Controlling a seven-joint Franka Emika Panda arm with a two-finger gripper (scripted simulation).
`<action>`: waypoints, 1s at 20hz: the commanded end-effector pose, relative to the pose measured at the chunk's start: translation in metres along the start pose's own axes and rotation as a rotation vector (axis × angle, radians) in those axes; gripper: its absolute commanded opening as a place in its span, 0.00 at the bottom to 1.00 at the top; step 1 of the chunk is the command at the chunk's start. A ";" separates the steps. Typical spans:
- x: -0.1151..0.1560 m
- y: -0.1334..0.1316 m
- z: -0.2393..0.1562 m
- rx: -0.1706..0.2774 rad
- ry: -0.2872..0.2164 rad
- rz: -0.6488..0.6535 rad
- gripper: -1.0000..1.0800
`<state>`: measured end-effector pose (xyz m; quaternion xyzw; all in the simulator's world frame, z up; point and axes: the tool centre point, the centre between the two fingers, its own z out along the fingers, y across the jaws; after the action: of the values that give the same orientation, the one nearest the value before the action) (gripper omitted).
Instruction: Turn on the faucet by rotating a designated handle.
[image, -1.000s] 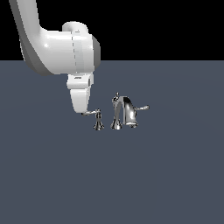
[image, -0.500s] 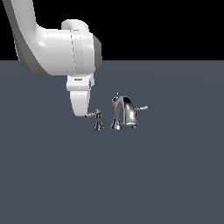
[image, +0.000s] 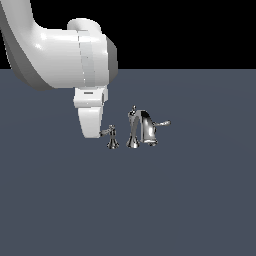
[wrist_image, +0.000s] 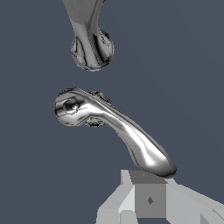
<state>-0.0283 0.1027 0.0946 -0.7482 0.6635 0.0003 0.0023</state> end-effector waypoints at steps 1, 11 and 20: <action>0.009 0.003 0.000 -0.001 0.001 0.004 0.00; 0.051 0.021 -0.001 -0.003 0.003 0.010 0.00; 0.079 0.005 0.000 -0.003 0.001 0.001 0.00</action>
<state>-0.0354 0.0689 0.0948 -0.7696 0.6385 0.0076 0.0026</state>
